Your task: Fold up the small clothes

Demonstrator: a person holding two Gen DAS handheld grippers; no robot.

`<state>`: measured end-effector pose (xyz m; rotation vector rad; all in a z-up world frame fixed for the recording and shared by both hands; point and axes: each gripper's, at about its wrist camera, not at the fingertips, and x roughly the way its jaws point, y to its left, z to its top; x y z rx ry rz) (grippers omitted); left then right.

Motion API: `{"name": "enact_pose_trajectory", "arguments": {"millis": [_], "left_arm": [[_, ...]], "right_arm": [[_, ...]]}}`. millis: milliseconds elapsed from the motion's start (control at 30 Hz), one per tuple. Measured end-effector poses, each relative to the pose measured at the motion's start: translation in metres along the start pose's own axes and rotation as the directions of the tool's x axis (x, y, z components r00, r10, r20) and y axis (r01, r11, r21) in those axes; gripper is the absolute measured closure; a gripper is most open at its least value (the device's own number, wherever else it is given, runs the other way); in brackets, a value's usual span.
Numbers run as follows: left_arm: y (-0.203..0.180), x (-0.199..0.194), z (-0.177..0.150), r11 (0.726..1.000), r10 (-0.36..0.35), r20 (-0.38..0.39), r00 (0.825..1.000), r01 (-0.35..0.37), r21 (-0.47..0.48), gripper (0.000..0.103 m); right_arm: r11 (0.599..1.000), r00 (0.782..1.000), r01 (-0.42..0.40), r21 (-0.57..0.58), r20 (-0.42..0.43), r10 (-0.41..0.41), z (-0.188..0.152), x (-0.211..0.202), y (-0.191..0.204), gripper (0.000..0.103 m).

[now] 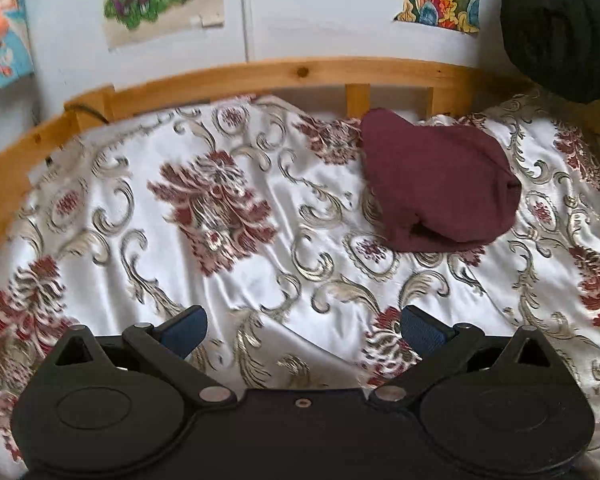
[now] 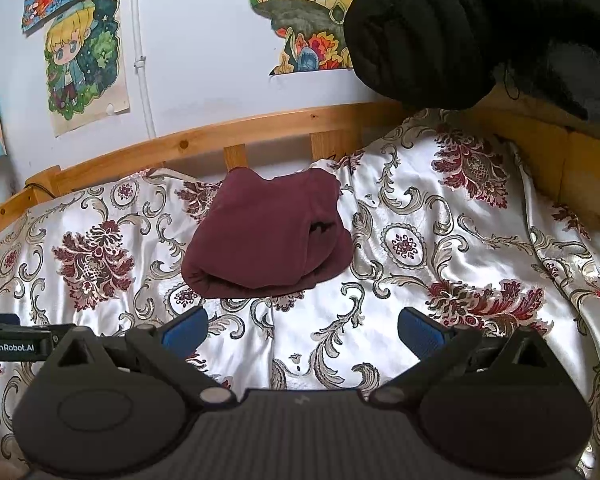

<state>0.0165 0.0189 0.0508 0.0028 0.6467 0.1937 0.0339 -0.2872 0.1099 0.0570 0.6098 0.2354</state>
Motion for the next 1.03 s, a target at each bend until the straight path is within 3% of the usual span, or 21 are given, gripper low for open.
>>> {"name": "enact_pose_trajectory", "arguments": {"millis": [500,767,1033], "left_arm": [[-0.007,-0.009,0.002,0.999,0.018,0.047,0.999,-0.020,0.043,0.001],[-0.007,-0.007,0.002,0.999,0.015,0.028,1.000,-0.016,0.044,0.001],[-0.005,-0.005,0.001,0.999,-0.047,0.005,0.999,0.046,0.009,0.001]], "right_arm": [[1.000,1.000,-0.002,0.003,-0.008,0.002,0.000,0.001,-0.001,0.000],[1.000,1.000,-0.001,0.012,-0.017,0.001,-0.003,0.002,-0.002,0.000],[1.000,0.999,-0.006,0.015,-0.052,0.007,-0.004,0.006,-0.001,0.000]]}}
